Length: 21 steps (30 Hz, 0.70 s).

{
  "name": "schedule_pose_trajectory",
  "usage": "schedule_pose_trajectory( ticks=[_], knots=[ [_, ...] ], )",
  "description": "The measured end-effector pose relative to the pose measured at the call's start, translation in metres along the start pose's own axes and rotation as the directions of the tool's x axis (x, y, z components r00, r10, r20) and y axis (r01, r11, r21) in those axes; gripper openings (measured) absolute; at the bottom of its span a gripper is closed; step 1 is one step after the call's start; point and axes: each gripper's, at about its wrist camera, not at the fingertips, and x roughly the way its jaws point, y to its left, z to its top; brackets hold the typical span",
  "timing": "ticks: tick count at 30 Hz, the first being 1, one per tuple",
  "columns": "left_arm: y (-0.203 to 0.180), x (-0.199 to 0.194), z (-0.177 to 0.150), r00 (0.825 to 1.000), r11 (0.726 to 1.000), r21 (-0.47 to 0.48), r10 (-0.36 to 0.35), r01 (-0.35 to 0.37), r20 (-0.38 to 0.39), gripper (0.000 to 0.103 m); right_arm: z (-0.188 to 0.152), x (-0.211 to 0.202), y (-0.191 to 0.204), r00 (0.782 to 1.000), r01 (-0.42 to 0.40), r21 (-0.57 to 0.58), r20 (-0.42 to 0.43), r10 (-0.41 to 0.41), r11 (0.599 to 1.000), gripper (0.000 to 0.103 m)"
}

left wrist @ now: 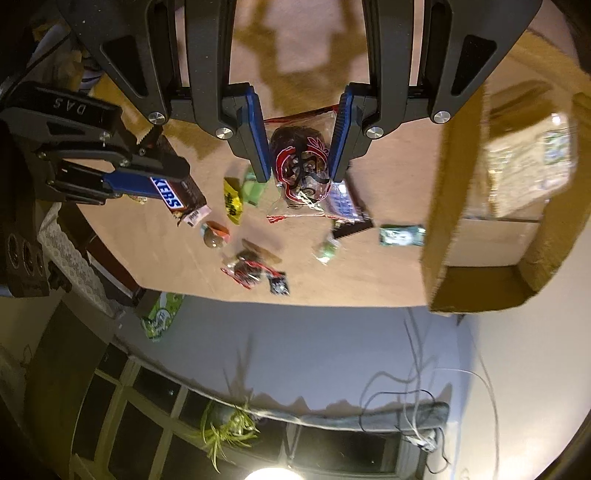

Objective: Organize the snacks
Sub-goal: 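Carry the Snickers bar and red-wrapped candy over the cardboard box with both grippers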

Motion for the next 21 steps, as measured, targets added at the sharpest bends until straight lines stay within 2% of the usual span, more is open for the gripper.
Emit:
schedule_pose_trajectory(
  ticks=[10, 21],
  knots=[
    [0.041, -0.034, 0.004, 0.997, 0.998, -0.041, 0.057, -0.054, 0.060, 0.031, 0.032, 0.002, 0.040, 0.998, -0.036, -0.050, 0.043, 0.038, 0.998, 0.030],
    [0.091, -0.052, 0.015, 0.987, 0.988, -0.082, 0.135, -0.129, 0.082, 0.031, 0.079, 0.025, 0.095, 0.994, -0.089, -0.131, 0.056, 0.097, 0.987, 0.030]
  ],
)
